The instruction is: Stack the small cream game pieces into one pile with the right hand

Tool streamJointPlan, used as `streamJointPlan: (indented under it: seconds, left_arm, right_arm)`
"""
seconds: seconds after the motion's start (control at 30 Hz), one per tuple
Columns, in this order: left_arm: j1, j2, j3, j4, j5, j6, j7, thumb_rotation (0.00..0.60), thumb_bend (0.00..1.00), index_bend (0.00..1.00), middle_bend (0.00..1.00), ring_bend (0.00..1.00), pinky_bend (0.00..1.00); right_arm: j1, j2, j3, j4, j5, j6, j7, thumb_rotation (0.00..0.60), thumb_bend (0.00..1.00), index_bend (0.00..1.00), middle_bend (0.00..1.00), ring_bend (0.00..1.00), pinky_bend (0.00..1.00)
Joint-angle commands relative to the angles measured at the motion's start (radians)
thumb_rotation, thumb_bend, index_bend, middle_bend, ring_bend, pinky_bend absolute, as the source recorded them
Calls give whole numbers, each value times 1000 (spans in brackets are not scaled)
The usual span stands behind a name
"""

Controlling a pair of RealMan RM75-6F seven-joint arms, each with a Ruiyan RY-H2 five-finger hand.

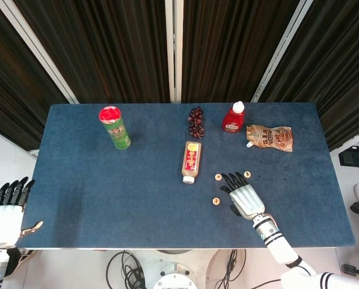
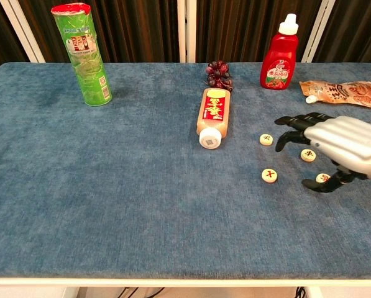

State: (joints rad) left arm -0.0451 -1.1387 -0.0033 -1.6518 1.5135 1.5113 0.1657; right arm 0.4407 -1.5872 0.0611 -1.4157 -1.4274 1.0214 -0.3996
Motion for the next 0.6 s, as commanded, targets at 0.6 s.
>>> streamJointPlan:
  seconds: [0.6]
  left_arm:
    - [10, 7, 2, 12, -10, -2, -24, 600, 93, 0, 0, 0, 0]
  right_arm:
    - [54, -64, -16, 36, 14, -32, -12, 600, 312, 408, 0, 0, 0]
